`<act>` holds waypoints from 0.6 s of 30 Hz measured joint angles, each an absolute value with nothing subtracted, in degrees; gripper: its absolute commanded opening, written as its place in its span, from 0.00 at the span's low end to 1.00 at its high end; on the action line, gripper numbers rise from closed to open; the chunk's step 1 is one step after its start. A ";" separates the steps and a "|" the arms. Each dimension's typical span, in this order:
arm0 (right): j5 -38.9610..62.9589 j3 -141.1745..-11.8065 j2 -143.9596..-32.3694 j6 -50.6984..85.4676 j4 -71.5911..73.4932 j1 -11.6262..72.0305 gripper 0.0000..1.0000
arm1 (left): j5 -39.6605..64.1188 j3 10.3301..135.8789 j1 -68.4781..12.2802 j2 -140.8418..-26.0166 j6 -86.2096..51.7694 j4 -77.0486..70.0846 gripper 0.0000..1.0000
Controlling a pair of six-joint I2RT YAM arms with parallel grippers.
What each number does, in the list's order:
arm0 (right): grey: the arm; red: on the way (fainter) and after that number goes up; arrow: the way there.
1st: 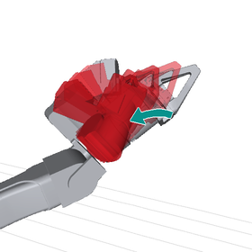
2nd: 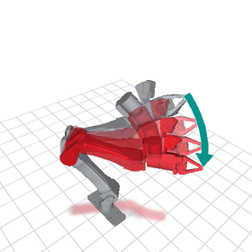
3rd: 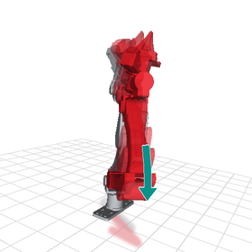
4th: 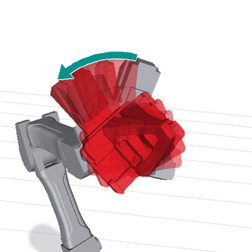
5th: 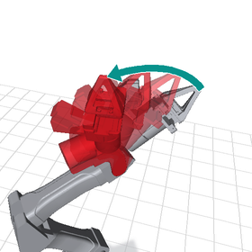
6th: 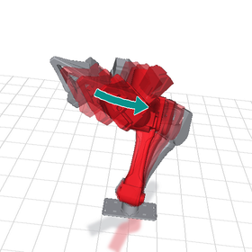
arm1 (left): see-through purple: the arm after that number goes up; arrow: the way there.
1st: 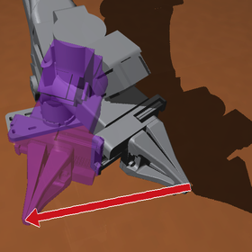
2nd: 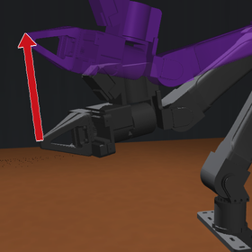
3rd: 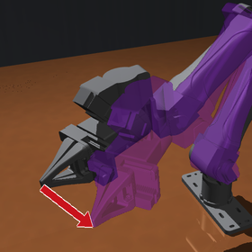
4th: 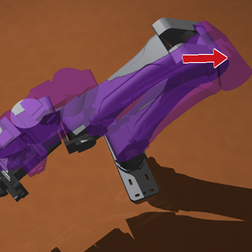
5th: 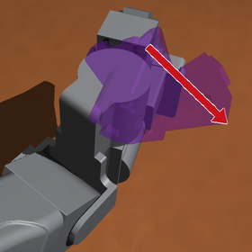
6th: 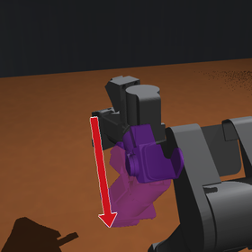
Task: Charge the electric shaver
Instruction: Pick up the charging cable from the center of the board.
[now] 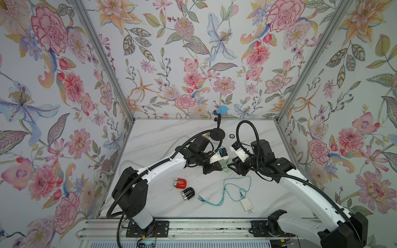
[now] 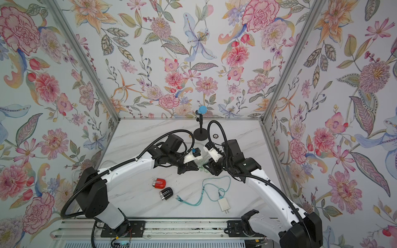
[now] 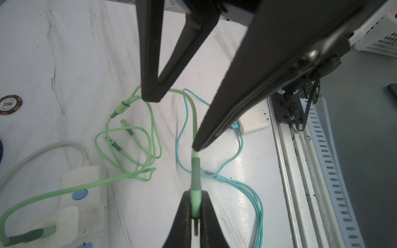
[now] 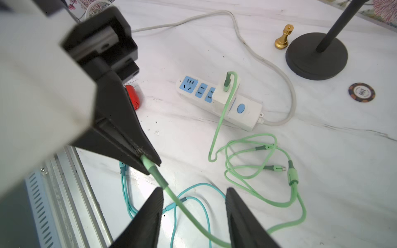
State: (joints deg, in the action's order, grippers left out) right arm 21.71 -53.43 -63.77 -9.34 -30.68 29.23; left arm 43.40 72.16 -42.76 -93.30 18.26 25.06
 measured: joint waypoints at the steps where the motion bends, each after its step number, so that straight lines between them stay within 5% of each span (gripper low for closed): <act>1: 21.47 -52.88 -63.77 -9.54 -30.59 29.54 0.51 | 43.59 72.16 -42.50 -92.86 18.28 25.15 0.00; 10: 20.80 -49.78 -63.88 -9.91 -25.19 32.29 0.46 | 46.85 72.14 -41.34 -90.96 18.87 25.67 0.00; 18: 21.08 -49.78 -64.34 -9.96 -23.49 33.17 0.20 | 47.37 72.03 -41.12 -90.96 18.90 25.58 0.00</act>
